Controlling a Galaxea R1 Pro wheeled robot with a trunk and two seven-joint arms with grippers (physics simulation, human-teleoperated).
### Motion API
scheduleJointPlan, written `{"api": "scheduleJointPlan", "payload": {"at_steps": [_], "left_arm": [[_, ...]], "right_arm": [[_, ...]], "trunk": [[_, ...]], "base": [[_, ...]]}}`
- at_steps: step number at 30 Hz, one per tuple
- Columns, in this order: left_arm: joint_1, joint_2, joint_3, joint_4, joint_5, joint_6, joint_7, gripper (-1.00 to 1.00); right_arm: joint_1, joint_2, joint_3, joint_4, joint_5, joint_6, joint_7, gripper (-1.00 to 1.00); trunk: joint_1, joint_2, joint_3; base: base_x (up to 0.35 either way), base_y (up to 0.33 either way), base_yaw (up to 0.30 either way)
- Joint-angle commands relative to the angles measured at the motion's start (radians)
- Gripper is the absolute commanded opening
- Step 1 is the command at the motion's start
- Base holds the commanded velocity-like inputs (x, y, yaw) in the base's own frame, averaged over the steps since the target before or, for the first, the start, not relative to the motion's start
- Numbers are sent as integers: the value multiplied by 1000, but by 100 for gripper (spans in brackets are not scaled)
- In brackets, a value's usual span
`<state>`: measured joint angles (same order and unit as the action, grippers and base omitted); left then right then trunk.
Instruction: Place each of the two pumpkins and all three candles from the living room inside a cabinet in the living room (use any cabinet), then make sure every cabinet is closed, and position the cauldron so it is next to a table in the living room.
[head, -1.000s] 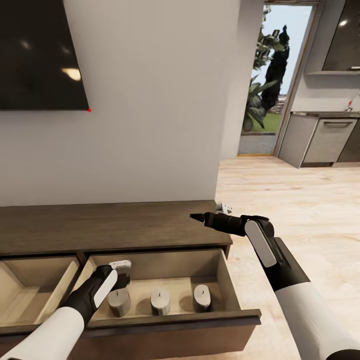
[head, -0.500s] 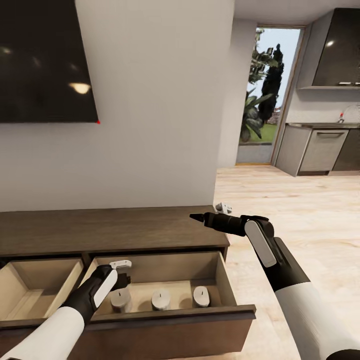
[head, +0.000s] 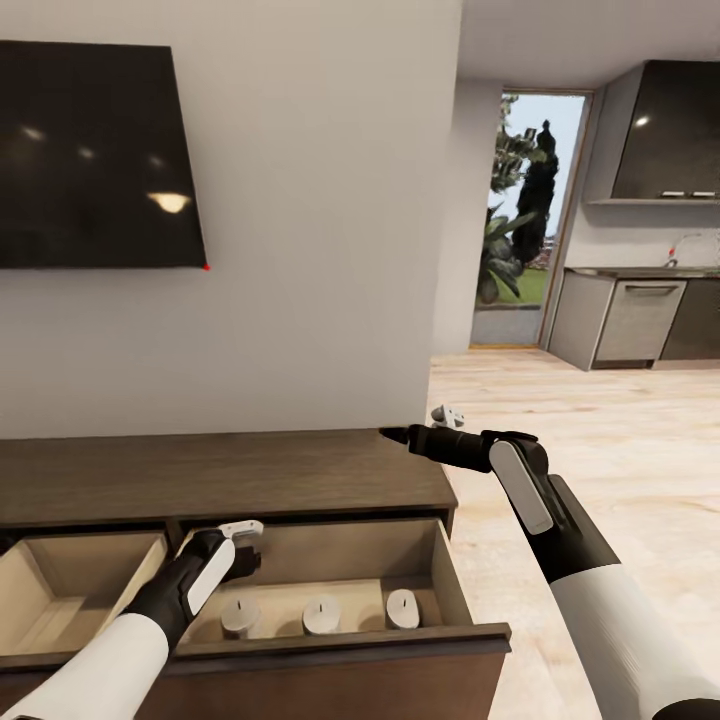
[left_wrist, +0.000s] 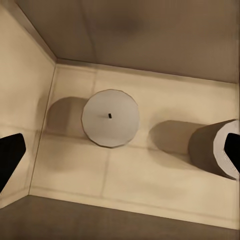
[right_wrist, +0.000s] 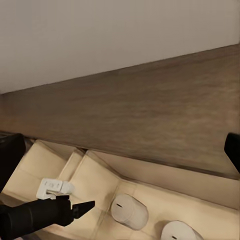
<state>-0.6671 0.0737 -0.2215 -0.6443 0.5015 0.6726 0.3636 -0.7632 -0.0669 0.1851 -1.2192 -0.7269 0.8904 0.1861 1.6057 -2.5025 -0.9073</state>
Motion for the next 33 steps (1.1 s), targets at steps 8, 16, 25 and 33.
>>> {"api": "scheduleJointPlan", "payload": {"at_steps": [8,16,25,33], "left_arm": [[-1,1,-7,-2,11,2,9,100],[0,-7,-7,-6,9,2,10,100],[0,-12,-7,-7,9,1,11,100],[0,-12,-7,-8,9,1,11,100]], "right_arm": [[-1,2,4,0,9,5,6,100],[-1,0,3,0,9,4,6,100],[-1,0,5,0,11,3,6,100],[-1,0,4,0,10,2,6,100]], "trunk": [[-4,2,30],[-20,29,58],[-54,92,86],[-85,148,111]], "base": [[0,0,0],[-17,0,0],[-141,0,0],[-11,0,0]]}}
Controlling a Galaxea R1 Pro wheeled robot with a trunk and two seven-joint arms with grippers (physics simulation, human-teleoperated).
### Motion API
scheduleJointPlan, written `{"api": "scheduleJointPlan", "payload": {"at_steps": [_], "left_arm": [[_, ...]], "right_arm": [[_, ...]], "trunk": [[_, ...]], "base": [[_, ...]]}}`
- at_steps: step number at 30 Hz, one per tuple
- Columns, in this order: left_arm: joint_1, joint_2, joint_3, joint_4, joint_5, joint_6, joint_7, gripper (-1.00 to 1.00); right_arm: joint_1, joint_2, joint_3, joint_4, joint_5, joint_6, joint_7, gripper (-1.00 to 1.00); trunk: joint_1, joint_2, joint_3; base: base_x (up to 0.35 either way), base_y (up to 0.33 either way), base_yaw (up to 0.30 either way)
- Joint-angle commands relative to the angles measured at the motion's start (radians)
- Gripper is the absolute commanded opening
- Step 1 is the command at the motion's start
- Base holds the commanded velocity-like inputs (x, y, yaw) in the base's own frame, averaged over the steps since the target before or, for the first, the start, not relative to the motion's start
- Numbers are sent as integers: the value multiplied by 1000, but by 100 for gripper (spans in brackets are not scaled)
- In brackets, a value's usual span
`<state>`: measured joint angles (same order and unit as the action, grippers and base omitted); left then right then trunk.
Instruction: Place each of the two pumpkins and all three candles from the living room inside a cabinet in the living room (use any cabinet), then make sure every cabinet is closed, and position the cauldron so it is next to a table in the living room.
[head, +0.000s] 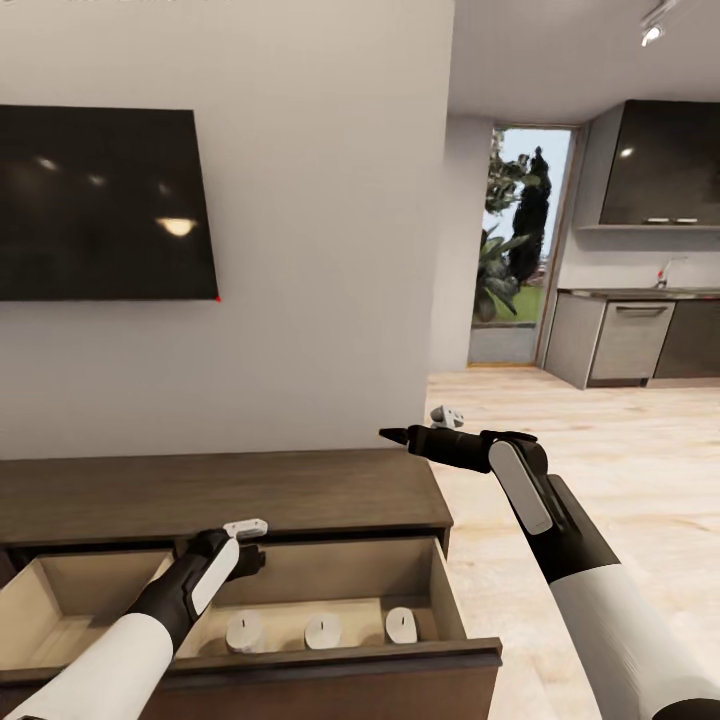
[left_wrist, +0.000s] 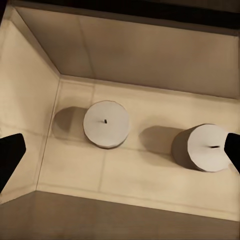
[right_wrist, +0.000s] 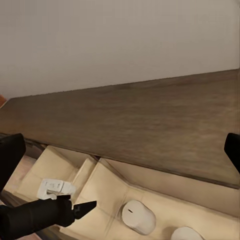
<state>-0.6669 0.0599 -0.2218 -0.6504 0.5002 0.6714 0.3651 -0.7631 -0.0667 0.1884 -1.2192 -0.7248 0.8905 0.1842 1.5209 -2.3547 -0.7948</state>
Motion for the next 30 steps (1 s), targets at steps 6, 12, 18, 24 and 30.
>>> {"api": "scheduleJointPlan", "payload": {"at_steps": [6,12,18,24,30], "left_arm": [[-1,1,-7,-2,11,2,9,100],[-1,1,-7,-2,11,2,9,100],[0,1,-7,-2,11,2,9,100],[0,1,-7,-2,11,2,9,100],[0,1,-7,-2,11,2,9,100]], "right_arm": [[-1,1,2,0,8,1,8,100],[-1,2,2,0,8,1,8,100],[-1,4,2,0,8,1,7,100],[-1,6,2,0,8,1,6,100],[-1,7,2,0,10,1,6,100]], "trunk": [[-23,42,18],[-46,84,37],[-69,126,55],[-92,168,74],[-115,210,93]], "base": [[-33,0,0],[-268,0,0],[-331,0,0],[-337,0,0],[-337,0,0]]}}
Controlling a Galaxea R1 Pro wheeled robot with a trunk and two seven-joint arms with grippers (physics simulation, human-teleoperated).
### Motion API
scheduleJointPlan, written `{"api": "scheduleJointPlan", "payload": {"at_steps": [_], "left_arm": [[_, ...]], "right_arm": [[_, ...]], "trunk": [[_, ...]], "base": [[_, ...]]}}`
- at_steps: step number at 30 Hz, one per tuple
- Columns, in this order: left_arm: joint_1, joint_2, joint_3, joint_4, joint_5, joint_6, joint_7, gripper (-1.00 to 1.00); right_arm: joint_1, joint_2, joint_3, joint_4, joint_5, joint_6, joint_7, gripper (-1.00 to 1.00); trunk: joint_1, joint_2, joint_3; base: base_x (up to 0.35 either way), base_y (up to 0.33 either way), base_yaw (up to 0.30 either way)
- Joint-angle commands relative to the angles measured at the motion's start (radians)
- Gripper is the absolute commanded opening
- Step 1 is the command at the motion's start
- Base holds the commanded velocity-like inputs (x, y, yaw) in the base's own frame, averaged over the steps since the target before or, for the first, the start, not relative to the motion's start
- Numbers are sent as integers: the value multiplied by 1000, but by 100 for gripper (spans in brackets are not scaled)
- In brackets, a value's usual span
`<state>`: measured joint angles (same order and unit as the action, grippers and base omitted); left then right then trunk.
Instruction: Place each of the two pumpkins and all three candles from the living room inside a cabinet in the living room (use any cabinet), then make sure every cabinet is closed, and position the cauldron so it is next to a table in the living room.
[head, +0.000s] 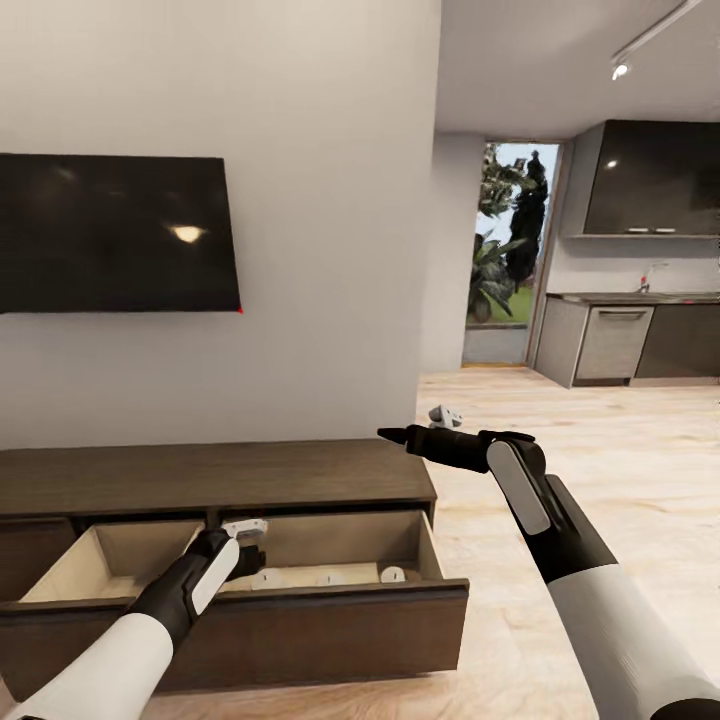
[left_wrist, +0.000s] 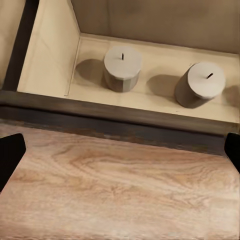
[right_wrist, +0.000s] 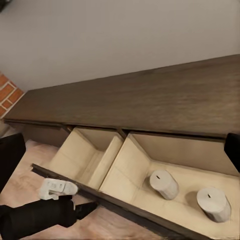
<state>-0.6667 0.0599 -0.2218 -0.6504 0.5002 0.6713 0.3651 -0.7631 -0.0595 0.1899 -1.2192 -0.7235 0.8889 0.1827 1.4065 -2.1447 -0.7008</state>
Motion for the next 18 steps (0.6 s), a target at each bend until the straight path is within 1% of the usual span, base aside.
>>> {"api": "scheduleJointPlan", "payload": {"at_steps": [1,18], "left_arm": [[-1,1,-7,-2,11,2,9,100],[-1,1,-7,-2,11,2,9,100]], "right_arm": [[-1,0,1,0,8,2,7,100],[-1,-1,2,0,10,1,7,100]], "trunk": [[-5,7,2],[-70,126,55]], "base": [[-337,0,0],[-337,0,0]]}}
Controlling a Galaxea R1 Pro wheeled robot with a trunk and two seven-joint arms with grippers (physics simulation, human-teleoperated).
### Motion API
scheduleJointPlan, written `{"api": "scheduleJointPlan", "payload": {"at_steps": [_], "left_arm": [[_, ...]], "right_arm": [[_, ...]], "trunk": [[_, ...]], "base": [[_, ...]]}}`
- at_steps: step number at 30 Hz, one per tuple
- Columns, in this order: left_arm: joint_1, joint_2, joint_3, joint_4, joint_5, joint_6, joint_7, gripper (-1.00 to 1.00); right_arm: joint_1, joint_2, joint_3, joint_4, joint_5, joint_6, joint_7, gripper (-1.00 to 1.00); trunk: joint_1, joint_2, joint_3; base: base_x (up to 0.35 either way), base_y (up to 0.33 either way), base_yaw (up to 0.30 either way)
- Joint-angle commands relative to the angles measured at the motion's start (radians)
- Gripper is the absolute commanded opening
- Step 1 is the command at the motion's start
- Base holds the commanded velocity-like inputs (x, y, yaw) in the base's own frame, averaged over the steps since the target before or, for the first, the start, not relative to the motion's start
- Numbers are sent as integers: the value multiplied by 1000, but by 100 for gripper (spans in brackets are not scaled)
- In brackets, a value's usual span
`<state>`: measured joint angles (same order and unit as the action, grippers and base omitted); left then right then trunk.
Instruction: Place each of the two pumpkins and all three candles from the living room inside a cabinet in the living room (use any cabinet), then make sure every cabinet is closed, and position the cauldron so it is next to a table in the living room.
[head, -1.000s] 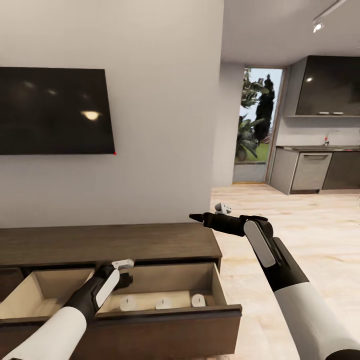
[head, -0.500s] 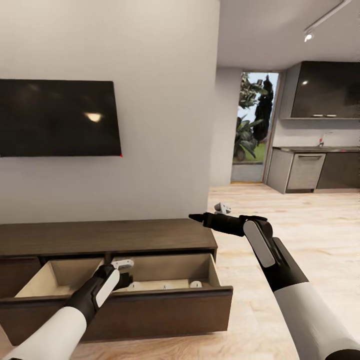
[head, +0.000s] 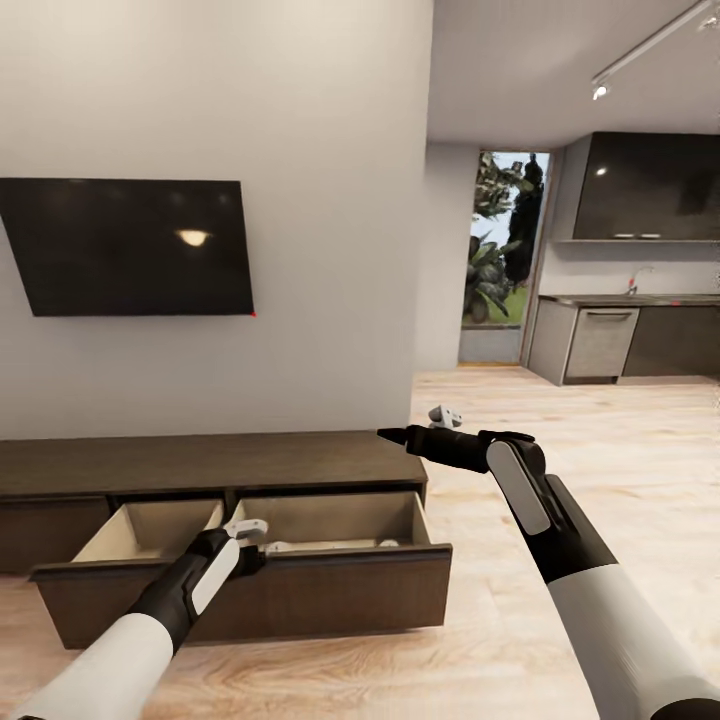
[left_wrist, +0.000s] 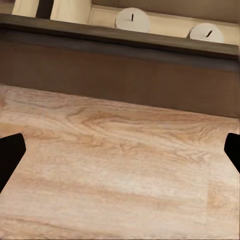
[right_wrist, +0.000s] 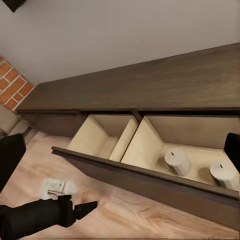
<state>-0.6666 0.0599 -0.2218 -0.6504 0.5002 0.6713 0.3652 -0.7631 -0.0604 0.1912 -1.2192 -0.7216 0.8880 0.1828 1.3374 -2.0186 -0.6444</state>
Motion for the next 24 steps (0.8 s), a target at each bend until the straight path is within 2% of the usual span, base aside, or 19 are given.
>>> {"api": "scheduleJointPlan", "payload": {"at_steps": [1,6,8,10,12,13,17,19,20,22,24], "left_arm": [[-1,1,-7,-2,11,2,9,100],[-1,1,-7,-2,11,2,10,100],[-1,1,-6,-2,10,2,10,100],[-1,1,-6,-2,11,2,11,100],[-1,1,-6,-2,10,0,11,100],[-1,1,-6,-2,10,0,11,100],[-1,0,-6,-1,8,-6,13,100],[-1,1,-7,0,7,-9,14,100],[-1,1,-7,0,7,-10,15,100],[-1,0,-8,-1,5,-11,20,100],[-1,-16,-9,2,-1,-27,23,100]], "right_arm": [[-1,-1,1,0,8,2,7,100],[-1,0,2,0,17,0,-3,100],[0,-1,4,2,40,-1,-17,100],[-1,0,6,12,86,-2,-51,100],[-1,10,6,47,169,-32,-120,100],[-1,17,6,61,188,-49,-137,100],[-1,97,13,257,315,-233,-255,100],[-1,119,19,356,371,-346,-302,100],[-1,121,20,369,378,-368,-307,100],[-1,126,23,418,393,-470,-320,100],[0,130,37,515,398,-573,-325,100]], "trunk": [[-5,7,2],[-24,42,18],[-32,56,24],[-39,70,30],[-47,84,37],[-51,91,40],[-66,119,52],[-74,133,58],[-78,140,62],[-85,154,68],[-93,168,74]], "base": [[-337,0,0],[-337,0,0],[-337,0,0],[-337,0,0],[-337,0,0],[-333,0,0],[-314,0,0],[-303,0,0],[-301,0,0],[-306,0,0],[-310,0,0]]}}
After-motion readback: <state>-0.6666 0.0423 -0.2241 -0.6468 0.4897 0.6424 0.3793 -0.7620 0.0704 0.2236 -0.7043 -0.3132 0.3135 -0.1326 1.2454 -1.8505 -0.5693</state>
